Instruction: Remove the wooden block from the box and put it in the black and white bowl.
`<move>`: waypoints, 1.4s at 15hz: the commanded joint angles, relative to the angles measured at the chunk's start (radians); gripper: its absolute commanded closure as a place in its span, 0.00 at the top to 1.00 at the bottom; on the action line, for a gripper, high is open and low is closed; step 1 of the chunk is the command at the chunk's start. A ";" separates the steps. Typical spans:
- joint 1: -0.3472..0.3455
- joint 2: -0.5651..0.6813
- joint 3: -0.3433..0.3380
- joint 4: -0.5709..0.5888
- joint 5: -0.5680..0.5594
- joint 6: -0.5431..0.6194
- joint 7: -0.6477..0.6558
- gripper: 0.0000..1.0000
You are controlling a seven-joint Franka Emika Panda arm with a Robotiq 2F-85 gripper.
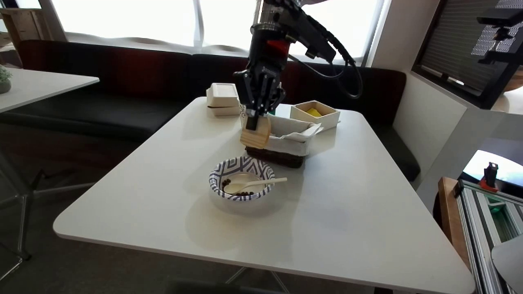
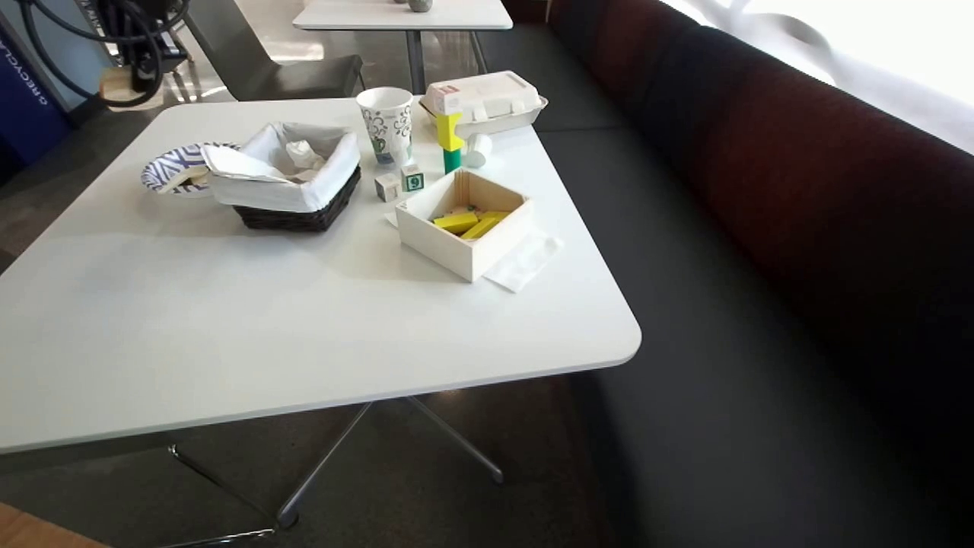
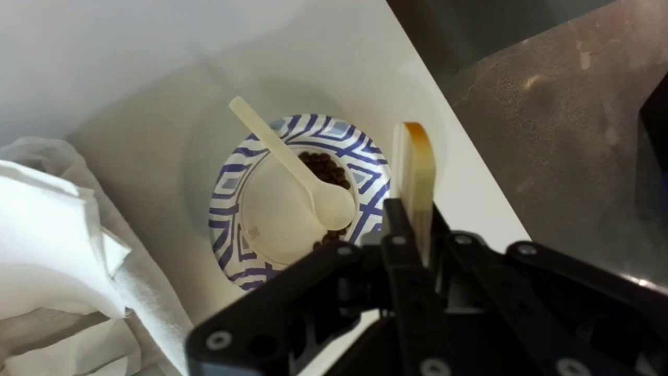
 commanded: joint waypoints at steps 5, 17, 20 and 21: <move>-0.001 0.149 0.029 0.066 0.061 0.183 -0.023 0.02; -0.010 0.290 0.070 0.120 0.049 0.184 -0.010 0.02; -0.010 0.296 0.073 0.120 0.039 0.183 -0.009 0.34; -0.008 0.295 0.072 0.118 0.033 0.183 -0.006 0.40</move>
